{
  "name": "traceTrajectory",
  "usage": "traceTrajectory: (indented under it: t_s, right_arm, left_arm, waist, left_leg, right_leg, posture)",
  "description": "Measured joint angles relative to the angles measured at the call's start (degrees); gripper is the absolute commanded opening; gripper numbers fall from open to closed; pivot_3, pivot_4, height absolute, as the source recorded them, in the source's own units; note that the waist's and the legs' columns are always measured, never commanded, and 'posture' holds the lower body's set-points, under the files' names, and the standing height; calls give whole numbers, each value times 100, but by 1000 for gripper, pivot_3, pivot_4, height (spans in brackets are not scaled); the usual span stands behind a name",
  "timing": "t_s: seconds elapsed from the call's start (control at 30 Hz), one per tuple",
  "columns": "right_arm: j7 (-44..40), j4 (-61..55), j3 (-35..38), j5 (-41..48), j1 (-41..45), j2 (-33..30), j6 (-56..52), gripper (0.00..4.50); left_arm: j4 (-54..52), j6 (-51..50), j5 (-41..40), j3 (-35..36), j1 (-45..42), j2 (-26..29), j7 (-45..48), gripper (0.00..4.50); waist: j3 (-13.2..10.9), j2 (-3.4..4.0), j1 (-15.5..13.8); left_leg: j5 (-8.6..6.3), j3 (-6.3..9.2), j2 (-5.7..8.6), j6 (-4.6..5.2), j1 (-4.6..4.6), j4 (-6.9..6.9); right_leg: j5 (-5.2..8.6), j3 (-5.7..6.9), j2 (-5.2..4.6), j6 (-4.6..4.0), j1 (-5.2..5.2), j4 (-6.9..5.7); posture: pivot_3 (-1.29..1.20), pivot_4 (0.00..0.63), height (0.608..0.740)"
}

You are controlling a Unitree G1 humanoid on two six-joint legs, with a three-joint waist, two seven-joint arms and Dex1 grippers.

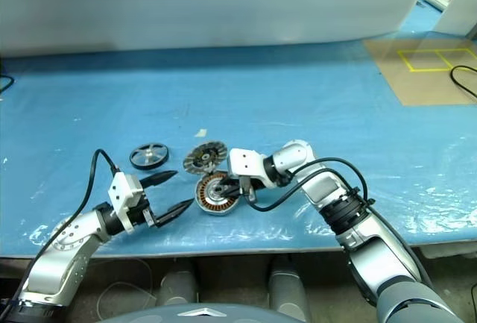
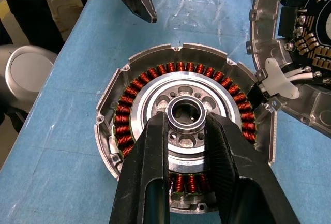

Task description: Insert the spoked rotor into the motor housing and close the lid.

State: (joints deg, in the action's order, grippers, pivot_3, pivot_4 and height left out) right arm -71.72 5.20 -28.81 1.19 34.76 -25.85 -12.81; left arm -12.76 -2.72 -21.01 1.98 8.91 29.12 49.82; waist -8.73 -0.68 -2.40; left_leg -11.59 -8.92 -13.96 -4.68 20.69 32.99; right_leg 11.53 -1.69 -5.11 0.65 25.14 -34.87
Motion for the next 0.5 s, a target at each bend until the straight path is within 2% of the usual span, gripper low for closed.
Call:
traceTrajectory:
  t_s: [0.5]
  right_arm:
    - [80, 21, 4, -2, 1, 79, -29, 657]
  left_arm:
    - [69, 43, 12, -29, 0, -8, -4, 4500]
  waist:
    - [0, 0, 10]
  left_leg:
    - [0, 0, -1, 0, -5, 0]
  right_leg:
    - [0, -1, 1, 0, 0, -7]
  posture:
    - [0, 150, 740]
